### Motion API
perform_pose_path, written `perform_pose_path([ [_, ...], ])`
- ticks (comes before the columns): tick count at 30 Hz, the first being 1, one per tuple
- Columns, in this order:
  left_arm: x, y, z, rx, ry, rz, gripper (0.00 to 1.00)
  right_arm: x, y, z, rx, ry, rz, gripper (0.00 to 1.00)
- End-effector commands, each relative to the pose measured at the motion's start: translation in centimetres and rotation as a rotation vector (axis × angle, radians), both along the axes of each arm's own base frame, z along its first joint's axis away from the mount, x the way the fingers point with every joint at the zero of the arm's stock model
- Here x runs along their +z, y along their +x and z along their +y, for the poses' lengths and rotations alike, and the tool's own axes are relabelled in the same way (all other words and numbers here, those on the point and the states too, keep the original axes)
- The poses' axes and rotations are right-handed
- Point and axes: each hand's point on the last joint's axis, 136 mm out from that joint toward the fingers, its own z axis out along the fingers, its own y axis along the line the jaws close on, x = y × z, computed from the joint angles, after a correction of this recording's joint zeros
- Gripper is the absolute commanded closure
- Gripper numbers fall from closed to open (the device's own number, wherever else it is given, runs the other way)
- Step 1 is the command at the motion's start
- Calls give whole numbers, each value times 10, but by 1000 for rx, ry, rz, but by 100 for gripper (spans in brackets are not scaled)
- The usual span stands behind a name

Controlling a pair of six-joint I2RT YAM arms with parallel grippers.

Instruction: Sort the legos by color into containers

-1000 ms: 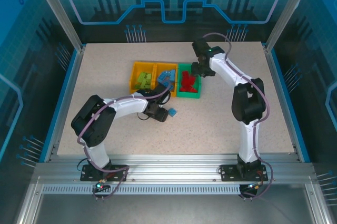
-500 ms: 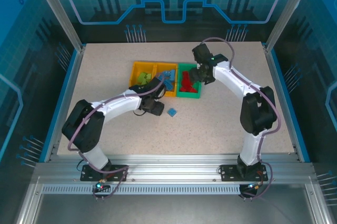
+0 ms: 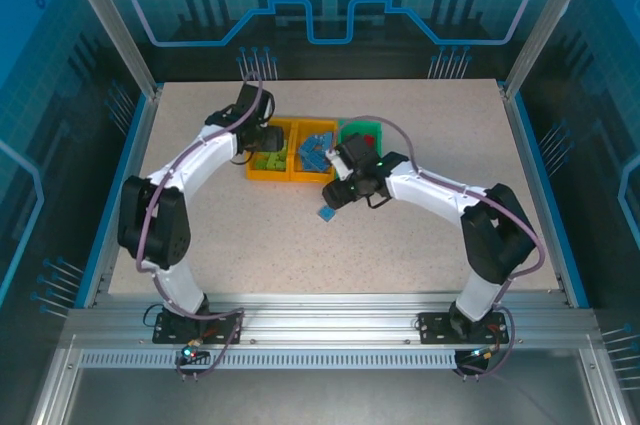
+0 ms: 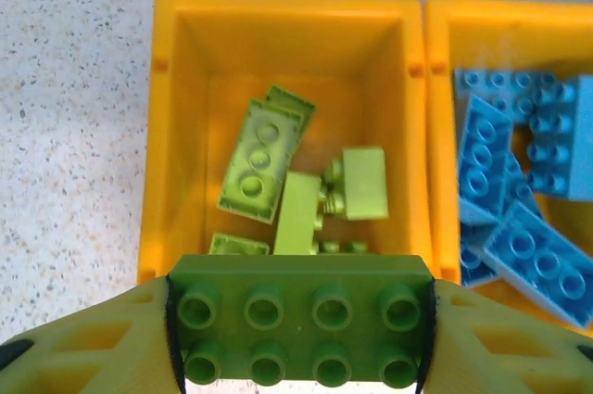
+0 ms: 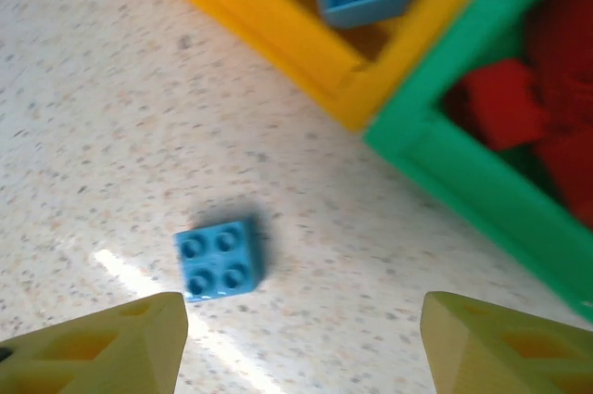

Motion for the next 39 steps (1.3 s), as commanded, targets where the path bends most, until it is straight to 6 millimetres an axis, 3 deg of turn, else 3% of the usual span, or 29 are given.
perform_pose_path([
  [1, -10, 17, 0, 11, -58, 47, 45, -18, -7, 22, 71, -5, 5, 31],
  [10, -36, 38, -2, 58, -90, 98, 40, -48, -22, 39, 151, -68, 49, 30],
  [18, -39, 37, -5, 100, -145, 116, 20, -71, -21, 37, 173, -139, 86, 33],
  [21, -35, 34, -6, 115, -163, 113, 3, -77, -19, 36, 180, -168, 90, 40],
  [26, -25, 28, -4, 137, -180, 96, 1, -78, -18, 34, 181, -197, 81, 57],
  [28, -18, 25, -4, 148, -196, 81, 1, -74, -18, 34, 180, -196, 75, 67],
  [31, -4, 17, -3, 157, -224, 43, 1, -50, -12, 37, 164, -157, 28, 76],
  [36, 5, -4, 3, 163, -230, 1, 1, 7, 8, 48, 128, 16, -12, 78],
  [39, 2, -20, 9, 170, -220, 0, 1, 33, 32, 50, 74, 121, -4, 79],
])
